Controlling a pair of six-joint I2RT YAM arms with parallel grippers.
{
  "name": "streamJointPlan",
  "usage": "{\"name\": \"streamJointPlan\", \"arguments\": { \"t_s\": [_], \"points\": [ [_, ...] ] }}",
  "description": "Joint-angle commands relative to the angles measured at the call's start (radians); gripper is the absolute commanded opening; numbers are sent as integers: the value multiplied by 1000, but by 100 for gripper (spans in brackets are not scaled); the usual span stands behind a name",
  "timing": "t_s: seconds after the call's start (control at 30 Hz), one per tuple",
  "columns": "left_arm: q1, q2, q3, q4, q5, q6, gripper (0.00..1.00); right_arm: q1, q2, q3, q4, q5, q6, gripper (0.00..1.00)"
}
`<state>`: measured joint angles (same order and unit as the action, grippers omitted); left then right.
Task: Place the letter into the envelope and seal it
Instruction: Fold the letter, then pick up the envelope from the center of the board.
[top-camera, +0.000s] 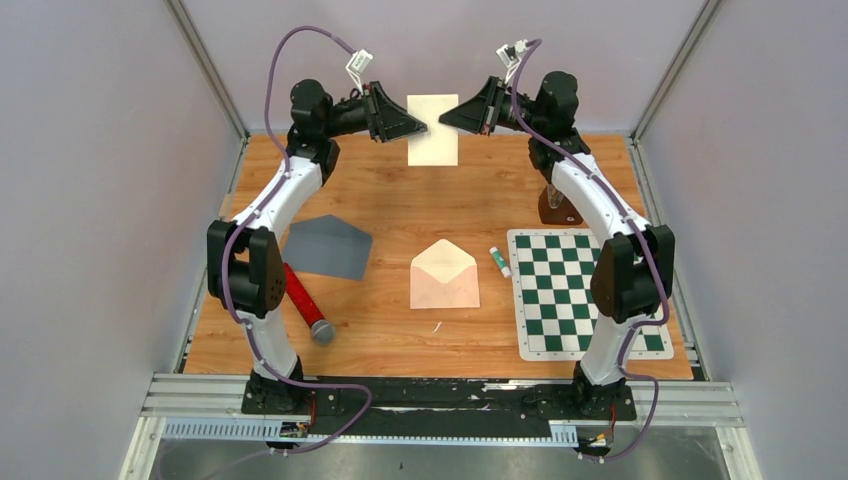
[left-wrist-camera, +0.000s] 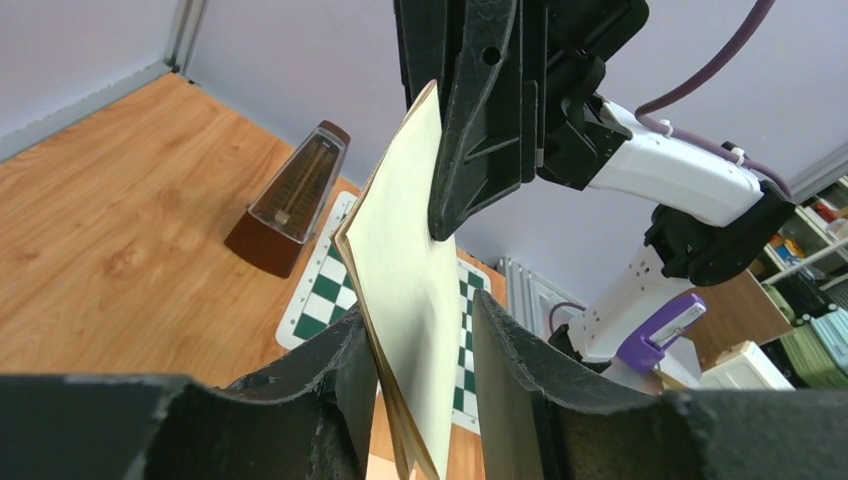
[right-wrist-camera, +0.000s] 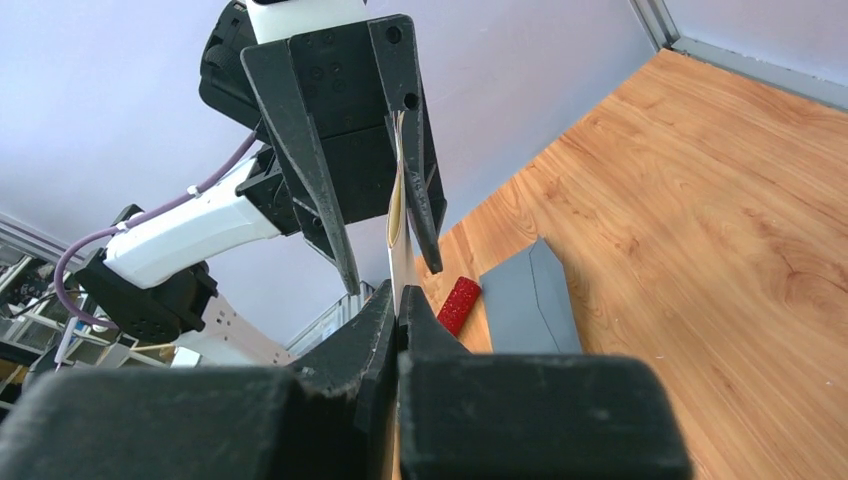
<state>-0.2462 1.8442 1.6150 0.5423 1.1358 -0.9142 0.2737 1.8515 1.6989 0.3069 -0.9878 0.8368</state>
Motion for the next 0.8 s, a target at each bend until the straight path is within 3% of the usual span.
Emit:
{"name": "streamJointPlan", "arguments": {
  "t_s": [0.0,0.43,0.53,0.63,0.77],
  "points": [
    [2,0,31,40,10,-28,44,2,1,36,39,31,14,0],
    [18,11,31,7,-3,-49,15,3,-2,24,36,32,-5,2],
    [23,7,26,-13,0,-36,1,3,6,24,25,10,-34,22],
    [44,-15,0,-75,-2,9,0,-2,12,13,-20,-68,-165,41],
    [116,-96,-57,-253,-17,138,0,-10,34,-22,-192,-113,-409,52]
  ]
}}
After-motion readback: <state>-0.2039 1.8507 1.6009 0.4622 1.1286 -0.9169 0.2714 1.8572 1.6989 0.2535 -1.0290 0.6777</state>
